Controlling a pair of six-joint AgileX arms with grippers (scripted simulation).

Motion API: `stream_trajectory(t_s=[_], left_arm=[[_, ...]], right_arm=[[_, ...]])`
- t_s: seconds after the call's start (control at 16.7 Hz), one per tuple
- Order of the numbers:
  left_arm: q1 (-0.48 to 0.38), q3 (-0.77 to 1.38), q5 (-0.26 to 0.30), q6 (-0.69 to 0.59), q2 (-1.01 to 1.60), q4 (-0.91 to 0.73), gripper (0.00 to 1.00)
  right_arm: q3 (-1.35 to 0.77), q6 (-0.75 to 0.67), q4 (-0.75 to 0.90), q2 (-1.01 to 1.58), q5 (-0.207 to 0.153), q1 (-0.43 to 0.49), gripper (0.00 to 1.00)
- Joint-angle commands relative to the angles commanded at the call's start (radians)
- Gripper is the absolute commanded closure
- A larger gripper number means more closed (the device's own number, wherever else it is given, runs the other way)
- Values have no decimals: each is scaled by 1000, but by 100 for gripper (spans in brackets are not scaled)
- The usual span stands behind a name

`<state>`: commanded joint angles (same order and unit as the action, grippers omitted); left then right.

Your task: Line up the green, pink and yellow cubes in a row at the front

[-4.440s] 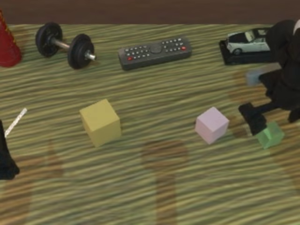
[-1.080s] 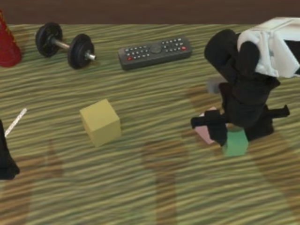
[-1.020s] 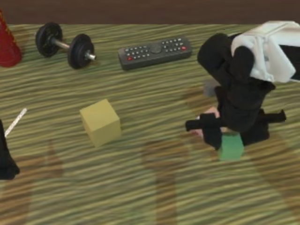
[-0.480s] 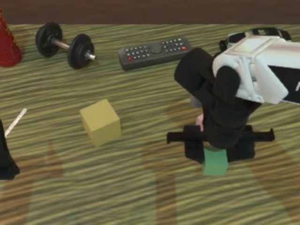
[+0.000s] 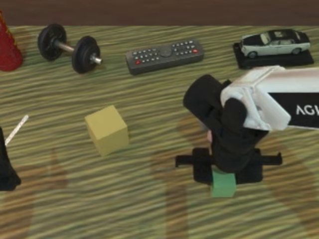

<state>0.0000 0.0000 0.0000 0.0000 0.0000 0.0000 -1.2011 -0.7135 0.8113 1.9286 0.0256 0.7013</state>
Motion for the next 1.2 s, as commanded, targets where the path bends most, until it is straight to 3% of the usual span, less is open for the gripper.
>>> stream_trajectory(t_s=[0.42, 1.2], left_arm=[[0, 0, 0, 0, 0, 0, 0], [0, 0, 0, 0, 0, 0, 0]], right_arm=[[46, -2, -72, 33, 2, 4, 100], [46, -2, -72, 33, 2, 4, 2]])
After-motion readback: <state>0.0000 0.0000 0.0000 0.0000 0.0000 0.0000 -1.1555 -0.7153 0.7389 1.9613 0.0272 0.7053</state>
